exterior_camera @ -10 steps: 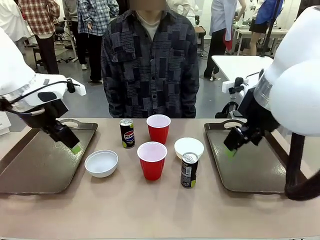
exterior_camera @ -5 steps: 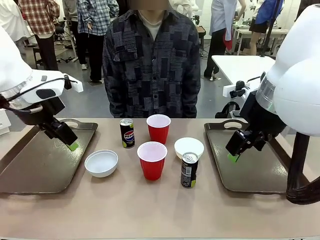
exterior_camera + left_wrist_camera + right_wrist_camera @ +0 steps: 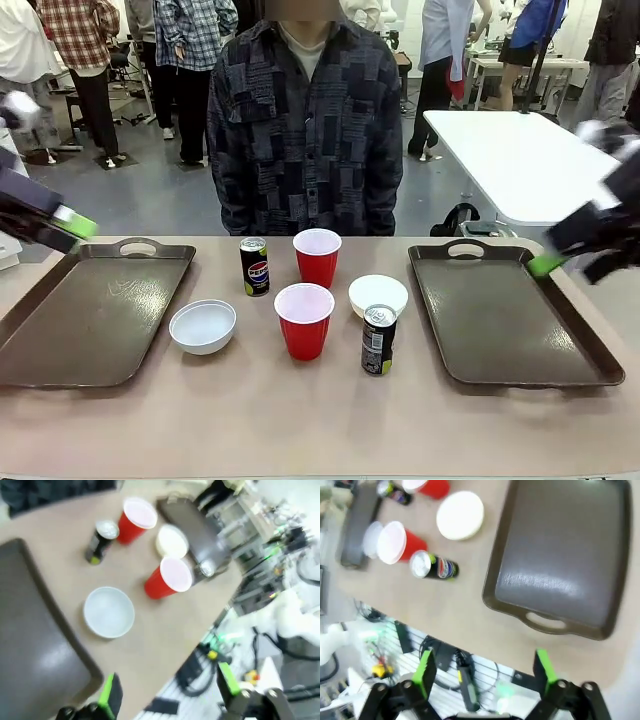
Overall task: Prepare tableware on both trays.
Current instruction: Pick up a Picnic Bowl from the table and place it on a Handle tray.
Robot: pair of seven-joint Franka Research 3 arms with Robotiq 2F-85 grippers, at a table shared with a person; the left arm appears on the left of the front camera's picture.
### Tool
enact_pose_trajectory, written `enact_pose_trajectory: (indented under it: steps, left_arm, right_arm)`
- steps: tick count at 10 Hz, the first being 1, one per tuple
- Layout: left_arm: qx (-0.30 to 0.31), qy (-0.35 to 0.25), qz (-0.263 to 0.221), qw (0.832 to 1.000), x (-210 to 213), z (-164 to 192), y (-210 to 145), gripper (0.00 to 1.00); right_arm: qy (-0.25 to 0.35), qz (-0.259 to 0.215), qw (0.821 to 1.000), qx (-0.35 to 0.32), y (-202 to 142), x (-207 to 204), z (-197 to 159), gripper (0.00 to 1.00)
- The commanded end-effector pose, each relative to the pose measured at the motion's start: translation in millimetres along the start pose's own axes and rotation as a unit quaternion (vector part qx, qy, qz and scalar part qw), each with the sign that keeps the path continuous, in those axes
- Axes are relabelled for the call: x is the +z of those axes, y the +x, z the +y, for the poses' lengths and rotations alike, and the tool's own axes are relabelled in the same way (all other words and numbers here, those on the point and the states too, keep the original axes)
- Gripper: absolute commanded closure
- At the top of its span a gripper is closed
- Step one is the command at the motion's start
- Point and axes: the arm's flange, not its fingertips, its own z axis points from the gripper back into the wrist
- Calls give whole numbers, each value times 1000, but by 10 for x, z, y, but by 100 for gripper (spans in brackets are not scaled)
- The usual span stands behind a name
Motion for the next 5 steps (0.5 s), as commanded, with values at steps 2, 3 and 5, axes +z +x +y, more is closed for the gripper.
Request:
enact_pose_trajectory:
  steps: [2,3,5]
  left_arm:
    - [97,-61,-59,992,643,544,-263,0]
    - [126,-54,-67,988,843,685,-350,0]
    - [179,-50,-94,978,1136,903,-599,0]
  right_arm:
    - [160,-57,981,-99,-631,256,-910,0]
    - [189,-70,974,-102,-762,349,-1080,0]
    - [213,-96,962,-140,-1007,485,-1400,0]
